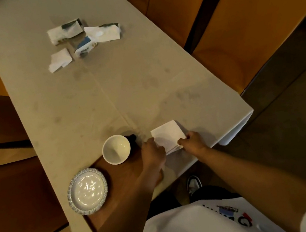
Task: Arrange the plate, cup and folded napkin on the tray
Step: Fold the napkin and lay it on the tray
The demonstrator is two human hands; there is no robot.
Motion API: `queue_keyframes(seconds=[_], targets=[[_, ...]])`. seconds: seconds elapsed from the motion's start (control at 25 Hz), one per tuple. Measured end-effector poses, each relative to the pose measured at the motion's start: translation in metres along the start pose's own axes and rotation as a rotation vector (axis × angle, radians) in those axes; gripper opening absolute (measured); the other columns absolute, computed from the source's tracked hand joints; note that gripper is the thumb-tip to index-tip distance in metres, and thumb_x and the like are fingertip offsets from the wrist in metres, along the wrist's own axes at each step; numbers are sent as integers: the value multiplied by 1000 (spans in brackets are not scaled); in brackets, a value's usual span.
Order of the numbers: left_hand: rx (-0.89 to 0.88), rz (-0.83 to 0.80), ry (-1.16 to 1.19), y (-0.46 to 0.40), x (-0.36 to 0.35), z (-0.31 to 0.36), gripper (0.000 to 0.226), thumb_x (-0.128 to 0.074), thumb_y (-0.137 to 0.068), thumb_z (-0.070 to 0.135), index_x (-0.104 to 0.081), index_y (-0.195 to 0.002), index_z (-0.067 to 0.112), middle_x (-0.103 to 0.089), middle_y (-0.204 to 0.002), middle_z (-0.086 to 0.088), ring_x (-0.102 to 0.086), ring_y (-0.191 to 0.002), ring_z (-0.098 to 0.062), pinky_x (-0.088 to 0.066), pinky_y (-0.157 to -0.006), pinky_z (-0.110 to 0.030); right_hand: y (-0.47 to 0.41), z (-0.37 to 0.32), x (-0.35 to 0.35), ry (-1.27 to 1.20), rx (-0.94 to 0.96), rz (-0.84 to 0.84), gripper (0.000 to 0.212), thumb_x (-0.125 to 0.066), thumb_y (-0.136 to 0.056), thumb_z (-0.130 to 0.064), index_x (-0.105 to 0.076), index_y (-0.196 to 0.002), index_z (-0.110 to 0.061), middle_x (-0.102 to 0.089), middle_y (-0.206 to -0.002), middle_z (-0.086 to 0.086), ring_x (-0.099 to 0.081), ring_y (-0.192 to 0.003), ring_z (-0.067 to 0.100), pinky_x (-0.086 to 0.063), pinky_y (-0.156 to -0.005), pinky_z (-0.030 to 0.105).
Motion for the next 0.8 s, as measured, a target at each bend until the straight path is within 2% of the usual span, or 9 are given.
queue_keyframes(seconds=[0.16, 0.24, 0.28, 0.4, 0.52, 0.64, 0.8], targets=[[37, 44, 71, -1, -3, 9, 45, -54, -84, 10, -55, -129, 7, -62, -126, -17, -59, -112, -34, -50, -95, -36, -5, -1, 9, 151, 103, 90, 33, -64, -89, -14, -55, -117, 1, -63, -121, 18, -61, -110, 34, -52, -91, 38], [56, 61, 110, -7, -7, 8, 41, -55, -83, 9, -57, -124, 5, -64, -121, -17, -61, -109, -34, -47, -83, -29, -10, -3, 13, 164, 133, 150, 29, -61, -91, -12, -58, -118, 1, -64, -121, 18, -62, -110, 33, -55, -92, 42], [69, 63, 118, -6, -7, 9, 39, -56, -83, 10, -58, -122, 4, -64, -119, -17, -61, -108, -34, -44, -80, -28, -12, -4, 13, 171, 143, 152, 27, -59, -92, -10, -61, -116, 1, -65, -120, 18, -63, -109, 33, -55, -91, 39], [147, 98, 166, -11, -10, 10, 36, -59, -86, 14, -61, -120, 3, -66, -119, -19, -62, -108, -36, -45, -80, -31, -16, 0, 10, 210, 144, 97, 21, -57, -91, -8, -65, -108, 1, -69, -113, 18, -65, -104, 31, -49, -86, 32], [262, 59, 319, -20, -11, 8, 30, -65, -84, 15, -68, -110, 0, -71, -109, -21, -67, -96, -36, -53, -74, -35, -18, 3, 11, 189, 127, 66, 20, -59, -88, -7, -65, -106, 2, -69, -112, 19, -65, -103, 31, -48, -85, 32], [307, 22, 391, -23, -10, 4, 23, -71, -83, 19, -69, -100, 3, -72, -100, -20, -68, -87, -35, -60, -78, -44, -19, 2, 15, 202, 137, 55, 20, -61, -87, -8, -67, -105, 0, -71, -109, 17, -66, -101, 29, -44, -79, 25], [302, -29, 501, -16, -9, 2, 27, -68, -87, 18, -66, -109, 2, -70, -100, -16, -67, -86, -30, -58, -67, -37, -17, 2, 15, 206, 147, 24, 28, -59, -90, -12, -60, -116, -3, -66, -117, 16, -62, -107, 30, -45, -81, 30]])
Point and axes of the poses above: each hand's wrist, its own y-axis away from the middle knuckle, its own x-axis out of the back of the hand, z = x × y, the point moved 3 cm from there along -y, towards the middle knuckle
